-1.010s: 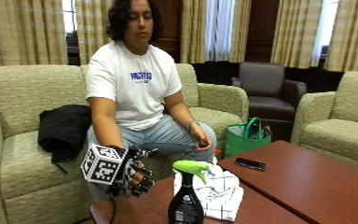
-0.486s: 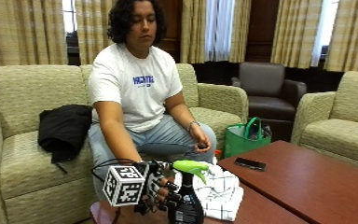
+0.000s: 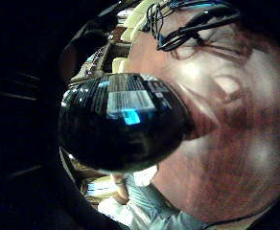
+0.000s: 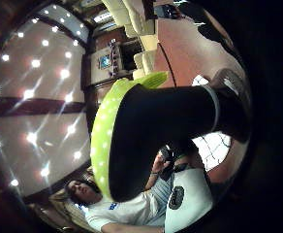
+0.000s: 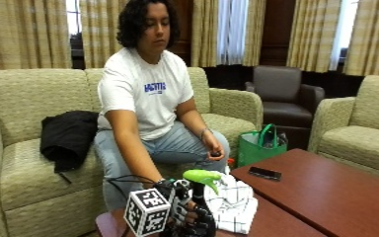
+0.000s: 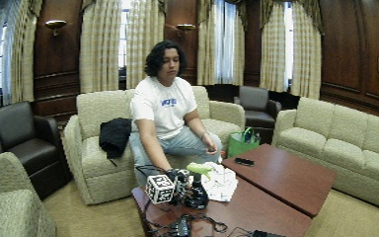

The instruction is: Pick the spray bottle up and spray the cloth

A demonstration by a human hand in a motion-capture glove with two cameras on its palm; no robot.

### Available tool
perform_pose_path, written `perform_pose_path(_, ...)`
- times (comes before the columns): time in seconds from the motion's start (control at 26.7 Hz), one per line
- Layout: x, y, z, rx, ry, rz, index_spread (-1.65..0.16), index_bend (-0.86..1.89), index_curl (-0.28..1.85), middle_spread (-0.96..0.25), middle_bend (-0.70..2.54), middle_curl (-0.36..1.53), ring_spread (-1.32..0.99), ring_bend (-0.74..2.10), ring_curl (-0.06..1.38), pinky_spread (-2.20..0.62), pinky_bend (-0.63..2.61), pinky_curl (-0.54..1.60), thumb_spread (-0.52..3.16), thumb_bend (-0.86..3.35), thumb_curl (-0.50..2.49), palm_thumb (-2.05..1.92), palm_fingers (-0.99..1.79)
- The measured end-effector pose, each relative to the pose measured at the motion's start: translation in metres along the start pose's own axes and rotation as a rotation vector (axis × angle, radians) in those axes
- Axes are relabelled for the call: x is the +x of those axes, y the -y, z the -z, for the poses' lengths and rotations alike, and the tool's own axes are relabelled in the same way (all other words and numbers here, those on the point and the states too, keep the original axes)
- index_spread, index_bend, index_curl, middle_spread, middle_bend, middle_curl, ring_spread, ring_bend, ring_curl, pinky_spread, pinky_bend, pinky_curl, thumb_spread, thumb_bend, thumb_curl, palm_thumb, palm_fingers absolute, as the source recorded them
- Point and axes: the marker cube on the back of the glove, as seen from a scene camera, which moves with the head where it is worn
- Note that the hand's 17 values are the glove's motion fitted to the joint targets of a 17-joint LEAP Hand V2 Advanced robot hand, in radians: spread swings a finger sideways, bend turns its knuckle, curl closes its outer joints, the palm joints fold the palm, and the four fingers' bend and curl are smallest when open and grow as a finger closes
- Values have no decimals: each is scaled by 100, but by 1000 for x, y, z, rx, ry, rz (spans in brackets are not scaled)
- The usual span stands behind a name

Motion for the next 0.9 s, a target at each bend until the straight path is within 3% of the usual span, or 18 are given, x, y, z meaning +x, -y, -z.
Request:
perform_pose_path(0.6,-11,17,-15,-34,-41,97,-37,23,29,-23,30,37,-20,47,31,13,17,29,78,-4,36,76,83)
perform_pose_path(0.9,-16,18,-13,2,-35,116,-37,17,32,-26,27,37,-23,46,33,8,17,29,79,-3,36,75,88)
